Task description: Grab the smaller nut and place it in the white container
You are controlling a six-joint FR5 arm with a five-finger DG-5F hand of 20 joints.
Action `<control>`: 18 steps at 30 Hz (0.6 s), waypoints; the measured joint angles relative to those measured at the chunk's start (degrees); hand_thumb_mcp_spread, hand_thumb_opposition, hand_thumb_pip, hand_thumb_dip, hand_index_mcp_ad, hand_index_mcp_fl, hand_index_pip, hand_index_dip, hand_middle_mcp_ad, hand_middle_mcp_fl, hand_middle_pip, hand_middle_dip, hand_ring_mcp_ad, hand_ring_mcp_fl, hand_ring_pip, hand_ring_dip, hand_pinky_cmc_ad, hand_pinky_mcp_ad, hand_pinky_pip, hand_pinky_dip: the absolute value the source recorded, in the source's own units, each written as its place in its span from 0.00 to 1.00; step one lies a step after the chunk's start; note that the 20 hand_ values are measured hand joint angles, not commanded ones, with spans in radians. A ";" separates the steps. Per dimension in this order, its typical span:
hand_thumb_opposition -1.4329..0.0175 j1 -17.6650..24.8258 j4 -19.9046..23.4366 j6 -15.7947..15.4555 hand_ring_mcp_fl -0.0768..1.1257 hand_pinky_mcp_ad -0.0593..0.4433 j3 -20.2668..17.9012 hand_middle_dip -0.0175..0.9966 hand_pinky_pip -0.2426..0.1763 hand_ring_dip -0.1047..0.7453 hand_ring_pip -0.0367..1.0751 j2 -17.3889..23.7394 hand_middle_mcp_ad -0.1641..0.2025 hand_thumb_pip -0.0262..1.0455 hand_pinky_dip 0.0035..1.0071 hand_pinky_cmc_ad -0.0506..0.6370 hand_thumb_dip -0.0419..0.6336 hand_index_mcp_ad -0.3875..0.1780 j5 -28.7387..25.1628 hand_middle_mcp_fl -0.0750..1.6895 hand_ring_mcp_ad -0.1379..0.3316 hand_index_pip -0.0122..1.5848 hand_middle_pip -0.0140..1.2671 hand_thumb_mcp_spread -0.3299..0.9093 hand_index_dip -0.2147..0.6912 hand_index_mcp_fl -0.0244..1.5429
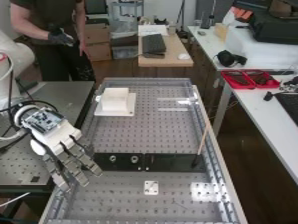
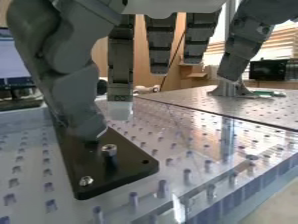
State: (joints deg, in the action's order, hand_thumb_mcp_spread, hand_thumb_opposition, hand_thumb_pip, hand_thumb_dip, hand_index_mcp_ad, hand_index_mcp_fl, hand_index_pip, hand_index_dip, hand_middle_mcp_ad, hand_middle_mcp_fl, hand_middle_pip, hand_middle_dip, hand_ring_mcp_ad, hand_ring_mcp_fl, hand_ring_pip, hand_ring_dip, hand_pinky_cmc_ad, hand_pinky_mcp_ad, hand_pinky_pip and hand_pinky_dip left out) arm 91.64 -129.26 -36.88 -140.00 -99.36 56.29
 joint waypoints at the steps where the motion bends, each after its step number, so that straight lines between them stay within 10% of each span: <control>1: 0.42 0.04 0.09 -0.06 0.07 0.74 -0.04 0.24 0.36 0.25 0.11 -0.05 0.63 0.66 0.39 0.65 0.44 0.47 -0.06 0.09 0.60 0.98 0.11 0.59 0.43 0.07; 18: 0.42 -0.22 3.53 -1.09 0.07 0.74 -0.68 0.24 0.36 0.25 0.11 -2.14 0.63 0.65 0.39 0.65 0.44 0.47 0.22 0.10 0.60 0.98 0.11 0.59 0.43 0.07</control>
State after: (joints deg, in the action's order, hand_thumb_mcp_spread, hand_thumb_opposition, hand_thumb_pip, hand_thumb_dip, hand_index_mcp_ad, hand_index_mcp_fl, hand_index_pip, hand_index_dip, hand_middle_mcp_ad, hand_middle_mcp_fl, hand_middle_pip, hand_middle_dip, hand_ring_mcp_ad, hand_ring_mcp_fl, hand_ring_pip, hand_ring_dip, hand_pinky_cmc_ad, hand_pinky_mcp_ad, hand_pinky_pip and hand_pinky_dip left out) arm 91.41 -125.73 -37.97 -140.69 -101.50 56.51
